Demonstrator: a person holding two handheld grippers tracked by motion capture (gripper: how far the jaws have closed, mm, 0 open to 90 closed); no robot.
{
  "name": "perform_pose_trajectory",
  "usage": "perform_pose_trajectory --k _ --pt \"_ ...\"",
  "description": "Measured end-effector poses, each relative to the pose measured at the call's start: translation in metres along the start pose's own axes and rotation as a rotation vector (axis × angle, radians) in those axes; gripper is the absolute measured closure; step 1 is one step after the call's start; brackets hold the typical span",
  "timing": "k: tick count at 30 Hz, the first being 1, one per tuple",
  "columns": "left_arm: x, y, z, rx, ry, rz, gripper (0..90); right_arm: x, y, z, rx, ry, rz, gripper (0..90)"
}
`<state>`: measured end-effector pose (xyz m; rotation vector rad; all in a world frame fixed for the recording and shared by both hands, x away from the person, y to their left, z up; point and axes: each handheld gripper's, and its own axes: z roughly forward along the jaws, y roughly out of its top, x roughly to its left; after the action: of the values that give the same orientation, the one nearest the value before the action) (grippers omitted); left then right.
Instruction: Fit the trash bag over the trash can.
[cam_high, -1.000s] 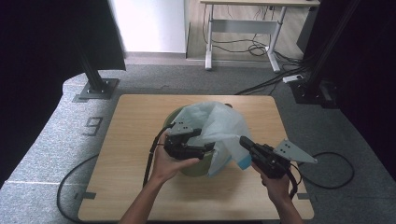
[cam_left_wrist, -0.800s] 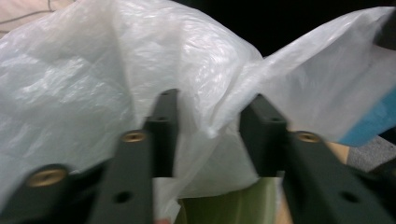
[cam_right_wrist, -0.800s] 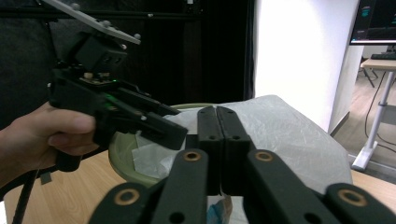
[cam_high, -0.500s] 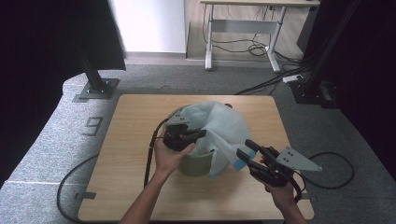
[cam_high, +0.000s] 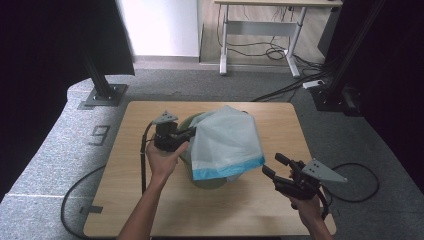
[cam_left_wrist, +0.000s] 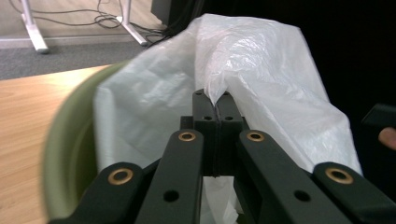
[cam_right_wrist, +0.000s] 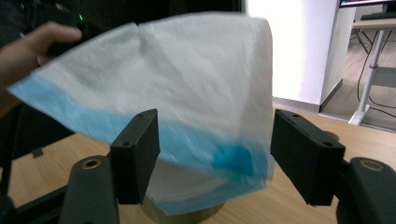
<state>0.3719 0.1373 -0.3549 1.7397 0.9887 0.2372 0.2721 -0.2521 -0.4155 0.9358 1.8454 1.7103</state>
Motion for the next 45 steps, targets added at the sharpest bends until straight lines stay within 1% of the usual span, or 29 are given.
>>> perform_pose_trajectory --k 4,6,8,10,11,12,14,15,16,17,18,19,21,23,28,30,32,33,36,38,40,43,45 --pt "0.011 0.001 -0.005 -0.005 0.005 -0.028 89.4 -0.002 -0.018 0.014 0.043 -0.002 -0.021 28.0" --pt "0.014 0.002 -0.007 -0.008 0.006 -0.036 89.4 -0.002 -0.025 0.022 0.063 -0.016 -0.036 26.9" --pt "0.017 0.002 -0.009 -0.012 0.007 -0.043 89.3 -0.001 -0.03 0.03 0.069 -0.028 -0.05 26.2" --pt "0.019 0.002 -0.011 -0.012 0.006 -0.047 89.3 0.0 -0.031 0.039 0.078 -0.082 -0.081 25.1" --pt "0.02 0.002 -0.012 -0.013 0.005 -0.049 89.3 -0.002 -0.031 0.042 0.072 -0.101 -0.084 25.2" --pt "0.021 0.001 -0.013 -0.014 0.005 -0.053 89.3 -0.005 -0.029 0.047 0.061 -0.134 -0.081 25.4" --pt "0.022 0.001 -0.014 -0.015 0.002 -0.055 89.3 -0.009 -0.026 0.054 0.046 -0.154 -0.07 28.2" --pt "0.023 0.001 -0.015 -0.014 0.001 -0.055 89.3 -0.01 -0.025 0.056 0.042 -0.16 -0.075 30.9" --pt "0.024 0.0 -0.015 -0.013 -0.001 -0.056 89.3 -0.011 -0.023 0.059 0.036 -0.16 -0.081 36.2" --pt "0.025 0.0 -0.015 -0.013 -0.003 -0.058 89.3 -0.012 -0.021 0.061 0.028 -0.148 -0.087 46.6" --pt "0.025 0.0 -0.016 -0.012 -0.004 -0.058 89.3 -0.013 -0.018 0.062 0.018 -0.142 -0.099 60.3" --pt "0.026 -0.001 -0.016 -0.012 -0.008 -0.058 89.3 -0.013 -0.017 0.062 0.018 -0.146 -0.099 67.9" --pt "0.027 -0.001 -0.016 -0.011 -0.02 -0.063 89.2 -0.013 -0.01 0.06 0.003 -0.137 -0.091 80.8" --pt "0.026 -0.001 -0.015 -0.008 -0.037 -0.067 89.2 -0.012 0.001 0.052 -0.025 -0.143 -0.091 88.1" --pt "0.017 -0.002 -0.008 0.007 -0.087 -0.057 89.1 -0.01 0.042 0.027 -0.098 -0.13 -0.076 88.4" --pt "0.012 -0.002 -0.006 0.017 -0.104 -0.046 89.0 -0.007 0.059 0.021 -0.118 -0.149 -0.104 88.4" --pt "0.007 -0.003 -0.005 0.026 -0.119 -0.031 88.8 -0.006 0.072 0.017 -0.144 -0.148 -0.106 88.4" --pt "0.005 -0.003 -0.005 0.027 -0.126 -0.032 88.6 -0.005 0.078 0.016 -0.153 -0.152 -0.118 88.4" --pt "0.005 -0.004 -0.007 0.03 -0.137 -0.029 87.5 -0.002 0.086 0.016 -0.168 -0.149 -0.127 88.5" --pt "0.006 -0.005 -0.009 0.025 -0.144 -0.027 83.7 0.0 0.086 0.02 -0.163 -0.144 -0.127 88.5" --pt "0.006 -0.006 -0.013 0.027 -0.125 -0.017 69.9 0.002 0.082 0.027 -0.143 -0.137 -0.128 88.4" --pt "0.006 -0.008 -0.023 0.024 -0.111 0.012 50.0 0.003 0.072 0.039 -0.094 -0.141 -0.132 88.4" --pt "0.005 -0.009 -0.032 0.018 -0.107 0.035 41.9 0.001 0.067 0.044 -0.072 -0.144 -0.127 88.4"
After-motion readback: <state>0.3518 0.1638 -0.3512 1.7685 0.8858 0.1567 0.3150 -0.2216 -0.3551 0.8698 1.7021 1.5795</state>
